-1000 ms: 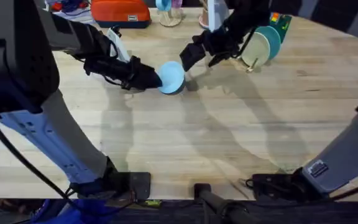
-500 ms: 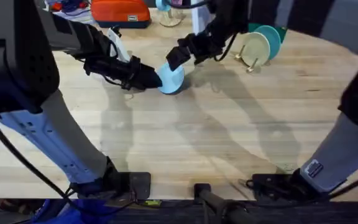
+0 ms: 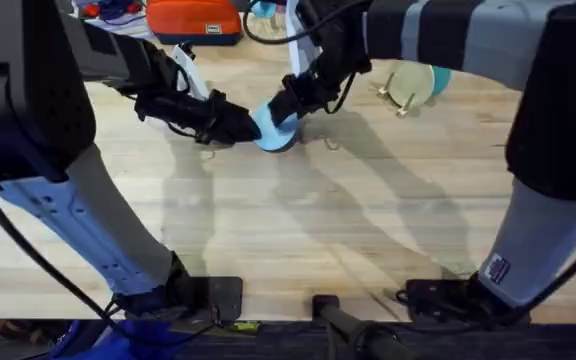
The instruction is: Pick up the plates from the table one by one and place each into a slot on the dish rack.
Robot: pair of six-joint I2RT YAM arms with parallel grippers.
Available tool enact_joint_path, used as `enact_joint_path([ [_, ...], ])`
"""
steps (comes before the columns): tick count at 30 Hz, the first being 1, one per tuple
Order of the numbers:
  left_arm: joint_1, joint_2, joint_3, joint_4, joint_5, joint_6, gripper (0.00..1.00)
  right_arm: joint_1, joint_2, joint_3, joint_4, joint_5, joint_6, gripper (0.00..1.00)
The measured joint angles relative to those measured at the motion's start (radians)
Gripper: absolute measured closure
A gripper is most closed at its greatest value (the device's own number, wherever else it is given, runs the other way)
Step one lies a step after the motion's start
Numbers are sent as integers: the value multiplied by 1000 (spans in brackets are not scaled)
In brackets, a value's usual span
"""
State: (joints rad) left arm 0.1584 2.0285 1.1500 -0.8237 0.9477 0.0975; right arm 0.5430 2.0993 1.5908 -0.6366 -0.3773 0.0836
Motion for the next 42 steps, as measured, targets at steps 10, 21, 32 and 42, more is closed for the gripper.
enact_joint_path([
  [10,1,2,1,12,13,0,959,-3,-24,27,4,-56,10,970],
  [21,-14,-107,2,-4,-137,1,960,-3,-24,27,-1,-80,16,974],
  [32,-12,-487,2,-147,-351,12,960,-3,-24,27,-35,-117,18,974],
  [42,-12,-753,2,-288,-490,24,960,-3,-24,41,-96,-115,-26,973],
])
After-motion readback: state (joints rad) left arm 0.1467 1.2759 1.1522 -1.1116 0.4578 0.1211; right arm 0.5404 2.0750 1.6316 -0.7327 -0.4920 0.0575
